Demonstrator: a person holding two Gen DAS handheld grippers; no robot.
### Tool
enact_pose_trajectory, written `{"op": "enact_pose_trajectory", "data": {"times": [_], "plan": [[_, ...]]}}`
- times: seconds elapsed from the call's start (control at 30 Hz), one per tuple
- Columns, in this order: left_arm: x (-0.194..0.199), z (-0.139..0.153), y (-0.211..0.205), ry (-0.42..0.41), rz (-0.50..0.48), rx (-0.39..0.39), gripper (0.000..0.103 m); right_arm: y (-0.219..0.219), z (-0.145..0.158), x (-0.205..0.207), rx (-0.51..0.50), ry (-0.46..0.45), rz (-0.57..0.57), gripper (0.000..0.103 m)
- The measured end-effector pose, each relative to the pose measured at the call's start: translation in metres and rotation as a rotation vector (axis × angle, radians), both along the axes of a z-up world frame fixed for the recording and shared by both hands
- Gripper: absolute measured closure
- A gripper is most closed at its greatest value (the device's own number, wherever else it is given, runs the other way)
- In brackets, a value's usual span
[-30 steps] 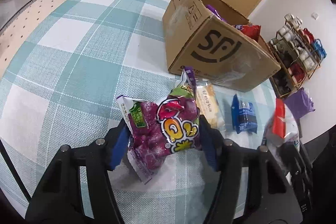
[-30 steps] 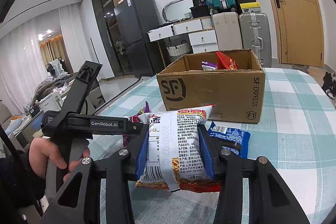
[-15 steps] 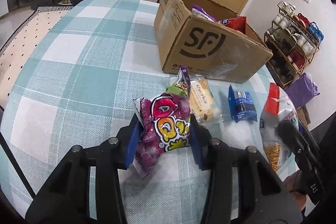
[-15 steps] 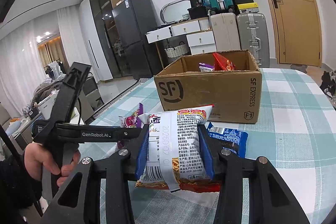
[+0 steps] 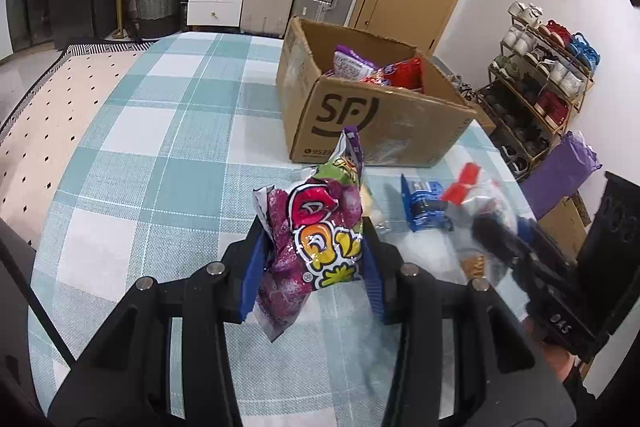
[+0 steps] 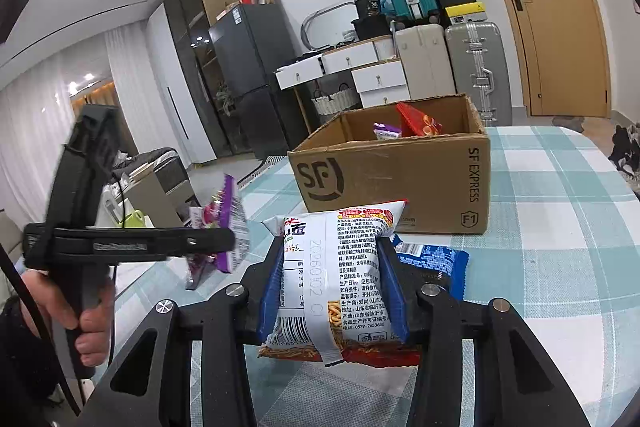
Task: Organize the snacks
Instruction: 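Lift both bags and carry them over the box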
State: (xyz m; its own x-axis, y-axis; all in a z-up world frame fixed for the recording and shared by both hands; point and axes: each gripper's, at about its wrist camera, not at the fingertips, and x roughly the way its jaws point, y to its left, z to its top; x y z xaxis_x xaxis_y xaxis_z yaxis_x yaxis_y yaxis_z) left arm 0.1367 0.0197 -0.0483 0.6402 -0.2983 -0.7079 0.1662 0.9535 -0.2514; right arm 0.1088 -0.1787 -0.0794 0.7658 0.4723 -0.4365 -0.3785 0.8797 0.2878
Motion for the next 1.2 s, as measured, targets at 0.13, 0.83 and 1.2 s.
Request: {"op": "enact_pose_trajectory", "data": {"times": [0.13, 0.83, 1.2], "plan": [[-0.016, 0.017, -0.004, -0.039, -0.019, 0.008, 0.063, 0.000, 0.004, -0.006, 0.023, 0.020, 0.003, 0.058], [-0.075, 0.120, -0.037, -0.173, -0.151, -0.020, 0.062, -0.012, 0.103, -0.077, 0.070, -0.087, -0.001, 0.058], [-0.077, 0.186, -0.043, -0.204, -0.185, -0.013, 0.062, -0.014, 0.167, -0.086, 0.048, -0.139, 0.021, 0.058]]}}
